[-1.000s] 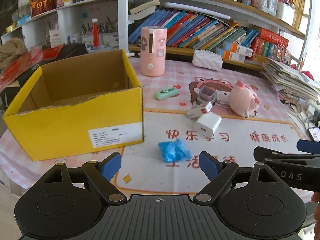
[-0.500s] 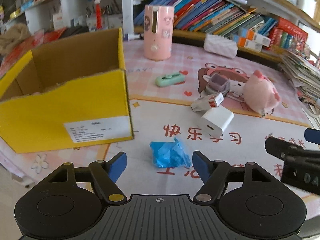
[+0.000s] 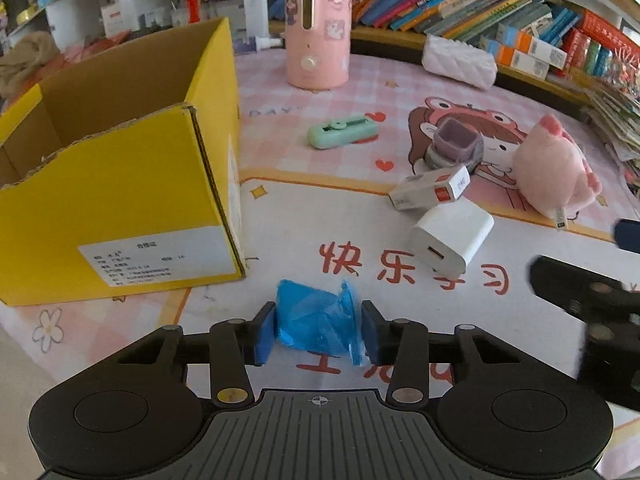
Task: Organize objects
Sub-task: 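Grasp the blue plastic bag with the left tool while the right reaches the white charger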
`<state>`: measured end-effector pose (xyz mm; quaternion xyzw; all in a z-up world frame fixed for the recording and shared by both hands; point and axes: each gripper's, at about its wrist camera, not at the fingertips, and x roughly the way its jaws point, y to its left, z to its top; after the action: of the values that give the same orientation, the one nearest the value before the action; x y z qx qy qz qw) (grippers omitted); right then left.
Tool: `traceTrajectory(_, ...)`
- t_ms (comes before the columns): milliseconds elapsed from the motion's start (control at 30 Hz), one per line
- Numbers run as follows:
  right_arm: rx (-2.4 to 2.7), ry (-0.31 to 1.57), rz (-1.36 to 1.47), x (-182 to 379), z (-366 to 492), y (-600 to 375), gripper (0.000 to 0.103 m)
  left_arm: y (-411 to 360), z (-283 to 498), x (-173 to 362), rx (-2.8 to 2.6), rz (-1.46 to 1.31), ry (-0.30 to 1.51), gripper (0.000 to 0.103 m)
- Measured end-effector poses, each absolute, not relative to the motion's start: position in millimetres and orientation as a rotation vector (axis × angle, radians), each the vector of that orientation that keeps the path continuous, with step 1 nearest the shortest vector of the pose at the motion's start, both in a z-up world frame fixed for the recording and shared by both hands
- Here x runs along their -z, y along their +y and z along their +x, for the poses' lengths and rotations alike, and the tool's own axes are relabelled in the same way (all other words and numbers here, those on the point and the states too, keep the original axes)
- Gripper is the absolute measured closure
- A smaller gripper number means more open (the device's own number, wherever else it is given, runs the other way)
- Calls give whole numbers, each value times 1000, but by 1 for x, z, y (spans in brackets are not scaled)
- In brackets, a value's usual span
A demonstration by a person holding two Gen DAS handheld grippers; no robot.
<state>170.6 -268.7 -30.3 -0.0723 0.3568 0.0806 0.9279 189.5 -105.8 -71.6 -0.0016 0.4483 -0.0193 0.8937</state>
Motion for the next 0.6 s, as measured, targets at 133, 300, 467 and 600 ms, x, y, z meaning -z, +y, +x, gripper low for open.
traceTrajectory(133, -218, 761, -111, 36, 189, -268, 20, -94, 184, 62, 36, -68, 931, 64)
traceTrajectory(300, -291, 793, -129, 46, 211, -254, 22, -81, 176, 53, 0, -107, 924, 64)
traceTrajectory(467, -344, 801, -192, 60, 232, -243, 23, -74, 168, 43, -25, -122, 906, 64)
traceTrajectory(600, -376, 838, -186, 71, 245, -242, 23, -72, 168, 42, -28, -138, 900, 64)
